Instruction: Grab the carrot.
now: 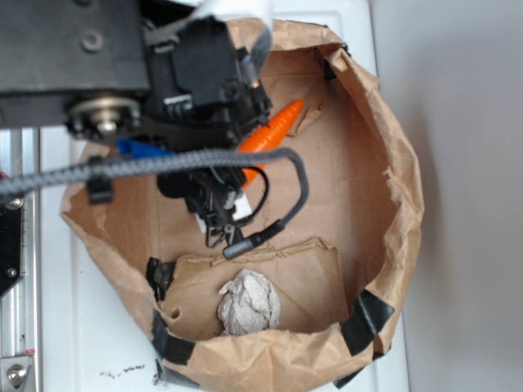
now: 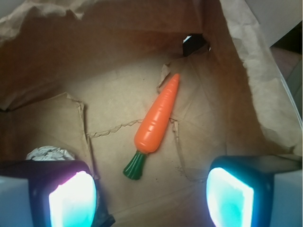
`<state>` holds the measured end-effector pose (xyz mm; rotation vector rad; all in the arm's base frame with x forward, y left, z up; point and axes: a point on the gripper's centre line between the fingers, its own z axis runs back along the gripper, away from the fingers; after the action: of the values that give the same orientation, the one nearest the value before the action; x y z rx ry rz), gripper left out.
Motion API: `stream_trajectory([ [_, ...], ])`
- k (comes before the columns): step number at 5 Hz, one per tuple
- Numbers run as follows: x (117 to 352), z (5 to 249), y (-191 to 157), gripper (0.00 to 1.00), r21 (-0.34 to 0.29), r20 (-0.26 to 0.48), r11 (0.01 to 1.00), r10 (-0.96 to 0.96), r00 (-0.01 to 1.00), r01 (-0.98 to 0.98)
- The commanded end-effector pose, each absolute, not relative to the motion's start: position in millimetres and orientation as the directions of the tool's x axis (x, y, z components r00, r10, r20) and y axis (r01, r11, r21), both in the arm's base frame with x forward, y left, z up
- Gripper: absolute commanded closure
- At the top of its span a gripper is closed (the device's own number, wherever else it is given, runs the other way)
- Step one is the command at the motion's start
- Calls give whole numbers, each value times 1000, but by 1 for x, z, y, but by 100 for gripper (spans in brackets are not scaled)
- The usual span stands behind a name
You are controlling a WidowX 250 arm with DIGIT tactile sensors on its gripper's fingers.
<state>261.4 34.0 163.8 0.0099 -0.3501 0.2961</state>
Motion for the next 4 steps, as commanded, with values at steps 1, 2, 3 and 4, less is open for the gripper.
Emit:
stream_trajectory([
  [1, 264, 178, 37, 0, -45, 375, 957, 282, 883, -287],
  [2, 264, 178, 37, 0, -45, 375, 957, 282, 883, -287],
  [3, 286, 159, 36, 0, -131, 299, 920, 391, 870, -369],
  [4, 300, 140, 27, 0, -120, 316, 889, 456, 832, -441],
])
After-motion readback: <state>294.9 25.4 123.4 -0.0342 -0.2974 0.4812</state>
